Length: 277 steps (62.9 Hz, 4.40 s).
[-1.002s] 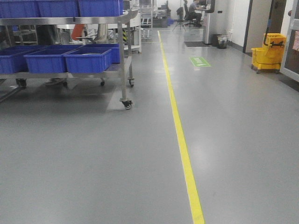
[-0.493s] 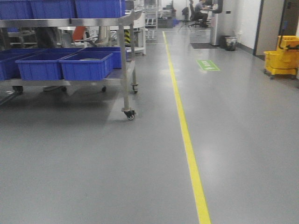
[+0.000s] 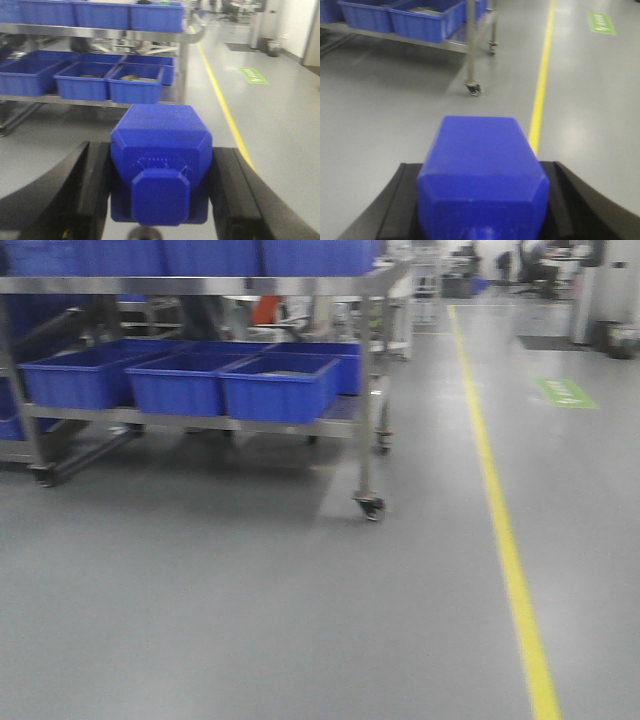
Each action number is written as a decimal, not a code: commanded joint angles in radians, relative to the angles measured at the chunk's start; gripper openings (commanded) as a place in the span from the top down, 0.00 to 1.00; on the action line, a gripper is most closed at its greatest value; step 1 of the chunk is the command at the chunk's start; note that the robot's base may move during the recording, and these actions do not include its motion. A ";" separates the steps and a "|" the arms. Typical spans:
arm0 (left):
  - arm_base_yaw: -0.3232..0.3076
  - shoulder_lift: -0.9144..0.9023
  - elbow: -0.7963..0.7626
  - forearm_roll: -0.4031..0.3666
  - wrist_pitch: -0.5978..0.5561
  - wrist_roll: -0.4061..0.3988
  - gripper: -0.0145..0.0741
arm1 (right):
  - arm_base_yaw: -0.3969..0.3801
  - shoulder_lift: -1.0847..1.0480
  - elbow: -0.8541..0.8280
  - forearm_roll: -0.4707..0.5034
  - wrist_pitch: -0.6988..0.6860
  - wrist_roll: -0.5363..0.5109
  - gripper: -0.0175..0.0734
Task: Pick and sort blue part to right shelf
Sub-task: 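Drive the base away from the table holding both blue parts, then drive the base up to the shelf of blue bins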
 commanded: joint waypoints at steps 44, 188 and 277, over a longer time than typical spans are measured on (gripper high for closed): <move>-0.001 0.006 -0.030 -0.004 -0.094 -0.001 0.50 | -0.008 0.001 -0.032 -0.007 -0.095 -0.009 0.48; -0.001 0.006 -0.030 -0.004 -0.094 -0.001 0.50 | -0.008 0.001 -0.032 -0.007 -0.094 -0.009 0.48; -0.001 0.006 -0.030 -0.004 -0.094 -0.001 0.50 | -0.008 0.001 -0.032 -0.007 -0.093 -0.009 0.48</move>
